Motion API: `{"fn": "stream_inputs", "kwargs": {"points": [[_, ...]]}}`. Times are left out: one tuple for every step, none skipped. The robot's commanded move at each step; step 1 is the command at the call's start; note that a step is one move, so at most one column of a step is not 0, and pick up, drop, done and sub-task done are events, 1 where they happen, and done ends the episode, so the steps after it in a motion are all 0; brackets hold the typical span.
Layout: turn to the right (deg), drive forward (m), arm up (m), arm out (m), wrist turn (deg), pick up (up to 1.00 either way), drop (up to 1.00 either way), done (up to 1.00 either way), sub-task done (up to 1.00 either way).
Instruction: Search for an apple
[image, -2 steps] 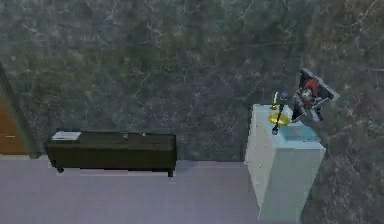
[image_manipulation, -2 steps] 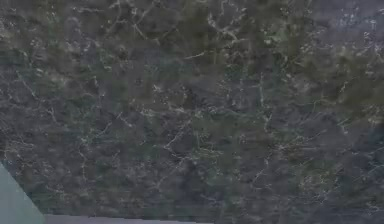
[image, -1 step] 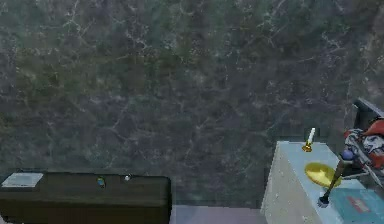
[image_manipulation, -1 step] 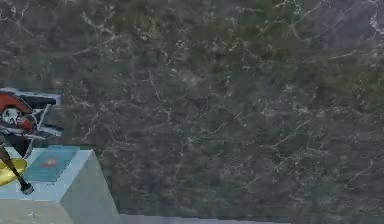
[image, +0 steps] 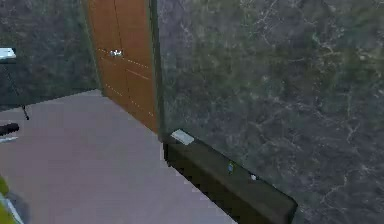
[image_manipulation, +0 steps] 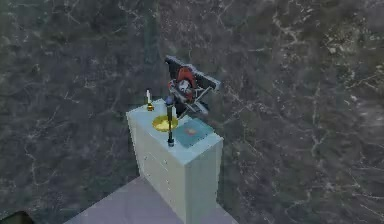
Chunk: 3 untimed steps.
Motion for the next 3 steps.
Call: {"fn": "stream_inputs", "kwargs": {"points": [[-27.0,0.0,0.0,0.0,0.0,0.0,0.0,0.0,0.0],[0.0,1.0,0.0,0.0,0.0,0.0,0.0,0.0,0.0],[0.0,0.35,0.0,0.0,0.0,0.0,0.0,0.0,0.0]]}}
